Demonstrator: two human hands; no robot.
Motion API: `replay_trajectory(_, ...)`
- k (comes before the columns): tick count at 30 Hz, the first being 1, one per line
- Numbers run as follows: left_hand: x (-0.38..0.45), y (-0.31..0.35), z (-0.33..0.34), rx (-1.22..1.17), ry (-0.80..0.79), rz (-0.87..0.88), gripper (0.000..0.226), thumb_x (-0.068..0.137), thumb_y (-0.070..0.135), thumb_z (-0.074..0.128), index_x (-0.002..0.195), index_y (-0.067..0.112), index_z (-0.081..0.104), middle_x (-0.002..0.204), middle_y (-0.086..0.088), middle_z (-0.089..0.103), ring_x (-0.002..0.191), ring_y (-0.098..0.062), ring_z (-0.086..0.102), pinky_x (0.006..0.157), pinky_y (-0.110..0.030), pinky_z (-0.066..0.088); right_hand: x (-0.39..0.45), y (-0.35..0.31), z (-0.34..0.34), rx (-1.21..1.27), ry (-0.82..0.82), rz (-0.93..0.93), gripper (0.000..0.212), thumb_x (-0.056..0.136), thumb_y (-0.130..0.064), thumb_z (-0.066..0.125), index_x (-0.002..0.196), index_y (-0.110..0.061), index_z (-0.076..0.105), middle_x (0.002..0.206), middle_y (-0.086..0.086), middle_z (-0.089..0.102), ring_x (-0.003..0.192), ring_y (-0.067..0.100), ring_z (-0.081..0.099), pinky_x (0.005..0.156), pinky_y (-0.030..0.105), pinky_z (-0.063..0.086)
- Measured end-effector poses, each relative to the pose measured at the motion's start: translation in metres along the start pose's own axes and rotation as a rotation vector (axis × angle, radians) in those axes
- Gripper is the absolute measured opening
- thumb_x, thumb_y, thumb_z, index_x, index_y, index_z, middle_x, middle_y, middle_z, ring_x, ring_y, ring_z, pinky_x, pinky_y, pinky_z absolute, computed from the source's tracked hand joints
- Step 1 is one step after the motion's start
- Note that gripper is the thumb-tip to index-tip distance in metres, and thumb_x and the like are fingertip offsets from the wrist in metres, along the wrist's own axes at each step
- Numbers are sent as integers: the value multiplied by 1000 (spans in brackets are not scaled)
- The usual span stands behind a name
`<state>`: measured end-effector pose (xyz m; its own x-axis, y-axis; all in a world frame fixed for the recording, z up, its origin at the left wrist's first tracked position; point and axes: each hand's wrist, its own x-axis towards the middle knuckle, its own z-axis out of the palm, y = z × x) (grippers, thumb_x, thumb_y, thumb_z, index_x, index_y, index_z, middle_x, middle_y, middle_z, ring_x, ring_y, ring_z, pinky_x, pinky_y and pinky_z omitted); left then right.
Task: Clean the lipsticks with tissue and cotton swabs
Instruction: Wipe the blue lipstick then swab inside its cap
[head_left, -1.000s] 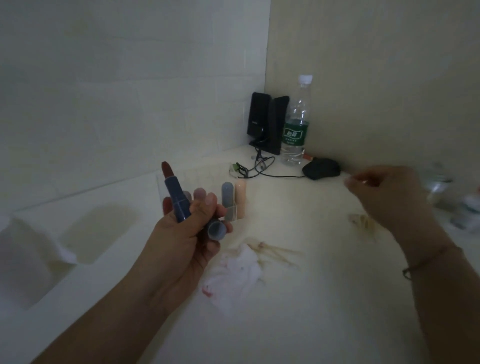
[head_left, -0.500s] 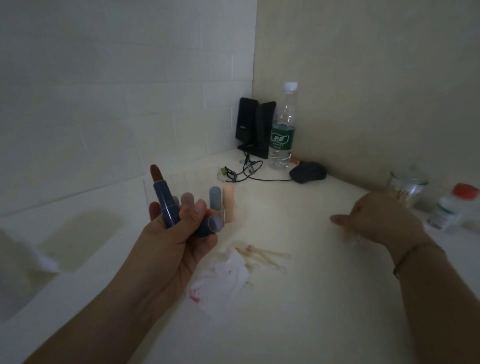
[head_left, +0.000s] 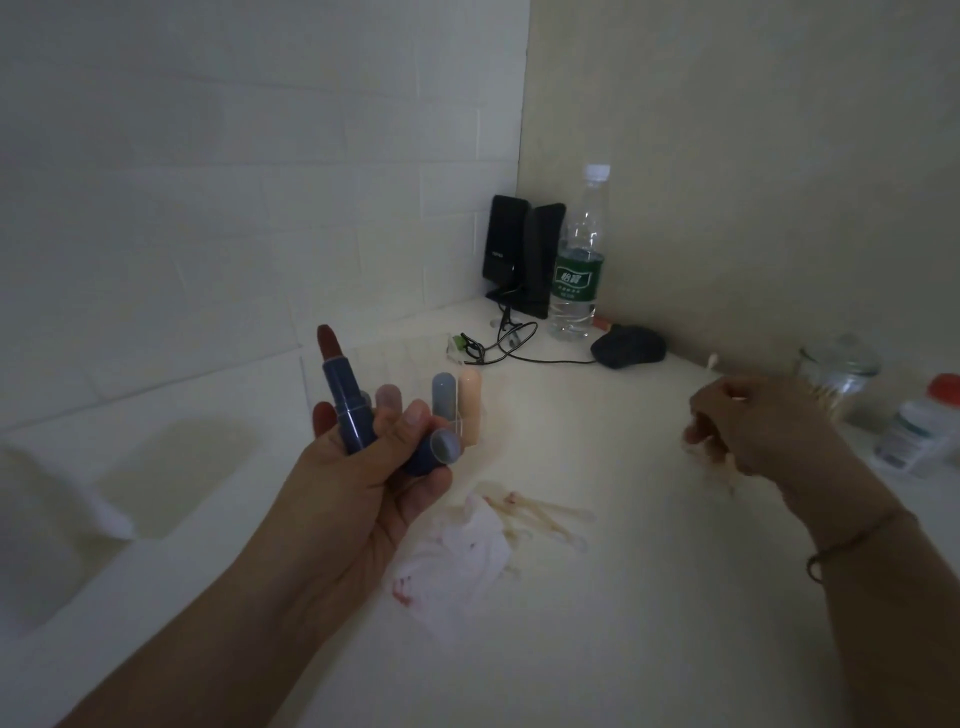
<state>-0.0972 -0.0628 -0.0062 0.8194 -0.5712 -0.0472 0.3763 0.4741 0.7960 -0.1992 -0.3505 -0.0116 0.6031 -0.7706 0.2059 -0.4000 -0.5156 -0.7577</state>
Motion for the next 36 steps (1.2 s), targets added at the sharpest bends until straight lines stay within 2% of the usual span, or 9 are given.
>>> replay_trajectory(4, 2, 0, 0, -13, 20, 1, 15, 72, 17, 64, 84, 14, 55, 81, -6, 65, 71, -12, 69, 50, -20, 55, -14, -25, 11, 549, -192, 14, 15, 95, -11, 54, 81, -8, 60, 64, 8, 66, 47, 13, 51, 39, 22, 33)
replay_trajectory(7, 1, -1, 0, -24, 0, 24, 12, 73, 16, 62, 81, 15, 52, 75, -3, 65, 72, -13, 69, 53, -21, 56, -29, -43, 19, 752, -355, -30, 10, 93, -2, 52, 85, -6, 58, 68, 10, 64, 50, 13, 53, 38, 19, 34)
replay_trajectory(13, -1, 0, 3, -62, -29, 35, 9, 80, 10, 58, 80, 13, 50, 71, -3, 66, 75, -14, 70, 63, -25, 59, -55, -61, 35, 753, -616, -154, 13, 78, 5, 63, 86, -5, 60, 65, 16, 61, 49, 21, 53, 40, 22, 36)
replay_trajectory(16, -2, 1, 5, -84, -22, 17, 8, 79, 9, 58, 80, 12, 51, 73, -6, 68, 78, -18, 72, 63, -26, 60, -63, -64, 41, 681, -726, -216, 19, 78, 3, 58, 95, -6, 60, 64, 14, 57, 49, 24, 52, 43, 25, 37)
replay_trajectory(19, -2, 1, 4, -49, -8, 15, 7, 80, 10, 58, 79, 10, 51, 71, -7, 68, 77, -18, 72, 61, -25, 59, -69, -69, 47, 662, -757, -185, 16, 77, -4, 49, 87, -10, 60, 58, 12, 46, 45, 24, 48, 43, 26, 34)
replay_trajectory(21, -2, 1, 5, -20, -10, 13, 8, 80, 11, 59, 76, 8, 53, 71, -9, 68, 79, -19, 72, 61, -24, 59, -73, -72, 52, 666, -765, -149, 16, 89, -5, 43, 85, -8, 58, 55, 10, 41, 41, 22, 45, 43, 26, 31)
replay_trajectory(26, -2, 2, 4, 4, 8, 7, 11, 84, 10, 58, 74, 8, 55, 72, -10, 68, 76, -18, 71, 61, -24, 59, -80, -76, 54, 534, -786, -182, 25, 101, -16, 36, 94, -8, 58, 65, 11, 64, 54, 26, 60, 44, 26, 32)
replay_trajectory(30, -3, 2, 5, -3, -1, -7, 9, 78, 12, 61, 71, 9, 57, 74, -13, 68, 79, -20, 71, 64, -26, 60, -81, -76, 55, 678, -773, -143, 24, 93, -18, 47, 92, -6, 68, 89, 7, 70, 77, 24, 64, 47, 28, 40)
replay_trajectory(36, -3, 1, 5, -9, -20, -52, 12, 75, 13, 61, 84, 7, 57, 76, -14, 69, 78, -22, 72, 64, -27, 61, -80, -77, 52, 1058, -849, -12, 22, 88, -12, 48, 86, -5, 68, 65, 10, 51, 58, 23, 51, 46, 27, 38)
